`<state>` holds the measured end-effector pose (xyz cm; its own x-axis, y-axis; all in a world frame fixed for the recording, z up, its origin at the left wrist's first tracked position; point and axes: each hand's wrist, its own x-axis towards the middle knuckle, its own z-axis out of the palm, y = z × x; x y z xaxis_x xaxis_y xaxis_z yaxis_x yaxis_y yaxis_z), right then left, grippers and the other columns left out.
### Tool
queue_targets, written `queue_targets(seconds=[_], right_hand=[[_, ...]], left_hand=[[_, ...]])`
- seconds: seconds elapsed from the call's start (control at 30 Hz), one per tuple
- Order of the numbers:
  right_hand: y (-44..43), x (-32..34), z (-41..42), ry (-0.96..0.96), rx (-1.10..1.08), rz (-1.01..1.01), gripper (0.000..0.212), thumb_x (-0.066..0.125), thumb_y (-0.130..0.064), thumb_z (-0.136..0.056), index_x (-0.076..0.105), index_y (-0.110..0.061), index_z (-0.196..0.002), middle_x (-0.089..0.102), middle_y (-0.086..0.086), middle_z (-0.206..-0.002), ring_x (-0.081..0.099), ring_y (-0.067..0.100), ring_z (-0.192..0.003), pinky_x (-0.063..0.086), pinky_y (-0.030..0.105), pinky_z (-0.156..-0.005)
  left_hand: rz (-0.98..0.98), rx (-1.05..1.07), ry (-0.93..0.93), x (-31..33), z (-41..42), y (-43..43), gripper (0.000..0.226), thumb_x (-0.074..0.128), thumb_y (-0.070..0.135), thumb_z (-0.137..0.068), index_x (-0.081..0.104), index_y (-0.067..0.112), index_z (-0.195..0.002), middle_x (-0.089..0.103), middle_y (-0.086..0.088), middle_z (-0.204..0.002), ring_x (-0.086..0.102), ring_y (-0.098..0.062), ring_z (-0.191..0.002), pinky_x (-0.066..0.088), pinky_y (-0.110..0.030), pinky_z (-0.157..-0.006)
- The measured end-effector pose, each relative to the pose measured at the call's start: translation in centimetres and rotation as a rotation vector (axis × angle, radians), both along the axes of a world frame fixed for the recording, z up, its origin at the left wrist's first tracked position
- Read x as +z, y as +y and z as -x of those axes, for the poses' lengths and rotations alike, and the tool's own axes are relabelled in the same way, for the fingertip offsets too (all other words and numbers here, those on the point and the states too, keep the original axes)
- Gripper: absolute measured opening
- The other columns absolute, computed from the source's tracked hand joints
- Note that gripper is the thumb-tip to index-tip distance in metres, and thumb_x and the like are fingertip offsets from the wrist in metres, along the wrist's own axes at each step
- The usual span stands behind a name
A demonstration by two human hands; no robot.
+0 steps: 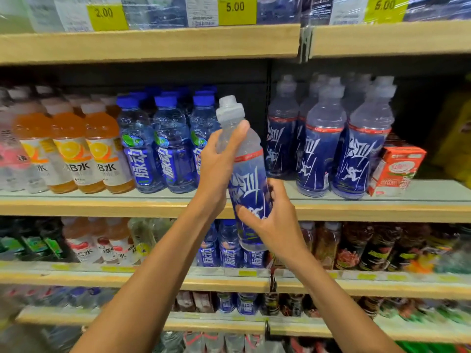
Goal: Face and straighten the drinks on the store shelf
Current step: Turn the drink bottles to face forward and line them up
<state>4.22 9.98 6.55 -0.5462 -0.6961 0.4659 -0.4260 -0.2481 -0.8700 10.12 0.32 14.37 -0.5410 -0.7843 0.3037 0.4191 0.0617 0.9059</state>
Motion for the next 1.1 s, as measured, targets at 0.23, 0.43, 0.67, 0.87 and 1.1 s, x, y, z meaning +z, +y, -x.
queue_targets(seconds=[0.23, 0.43, 0.67, 0.87, 1.1], right_hand=[[1.0, -0.2, -0.3, -0.065, 0.061, 0.007, 0.051, 0.078, -0.033, -0.075, 0.048, -0.026, -0.116, 0.065, -0.013, -0.104, 0.066, 0.0, -0.091, 0.052, 0.014, -0.073], [2.1, 0.9, 1.8, -0.588, 0.708, -0.186, 0.075, 0.078, -0.056, -0.065, 0.057, -0.015, -0.123, 0.07, 0.004, -0.113, 0.066, 0.018, -0.106, 0.054, 0.028, -0.085], [1.1, 0.1, 0.9, -0.541, 0.767, -0.096, 0.043, 0.083, -0.032, -0.063, 0.069, -0.012, -0.098, 0.071, 0.013, -0.09, 0.069, 0.027, -0.078, 0.057, 0.04, -0.075], [1.8, 0.9, 1.3, -0.336, 0.363, -0.095, 0.048, 0.08, -0.031, -0.059, 0.061, -0.015, -0.1, 0.074, 0.0, -0.087, 0.07, 0.017, -0.081, 0.058, 0.031, -0.072], [1.2, 0.7, 0.5, -0.025, -0.057, -0.047, 0.045, 0.084, -0.031, -0.068, 0.052, -0.03, -0.1, 0.07, -0.01, -0.088, 0.067, 0.001, -0.079, 0.054, 0.021, -0.071]], left_hand=[[-0.211, -0.044, -0.02, 1.2, 0.3, 0.2, 0.017, 0.065, 0.022, -0.082, 0.063, 0.008, -0.091, 0.065, -0.008, -0.074, 0.061, -0.019, -0.059, 0.051, -0.026, -0.056], [-0.254, -0.684, 0.098, 1.6, -0.3, -1.8, 0.049, 0.083, 0.037, -0.055, 0.064, 0.01, -0.091, 0.066, -0.007, -0.089, 0.064, -0.023, -0.069, 0.053, -0.03, -0.065], [-0.388, -0.959, 0.231, 0.8, 0.4, -1.4, 0.05, 0.085, 0.032, -0.057, 0.068, 0.004, -0.095, 0.067, -0.011, -0.097, 0.066, -0.026, -0.081, 0.057, -0.036, -0.077], [-0.019, -0.304, -0.186, 0.9, -0.5, -1.0, 0.051, 0.05, 0.055, -0.089, 0.066, 0.01, -0.108, 0.067, -0.015, -0.108, 0.062, -0.024, -0.091, 0.051, -0.034, -0.079], [0.255, 0.164, -0.095, 1.4, -0.4, 2.6, 0.033, 0.06, 0.038, -0.092, 0.066, 0.01, -0.108, 0.072, -0.003, -0.101, 0.068, -0.011, -0.093, 0.052, -0.025, -0.081]])
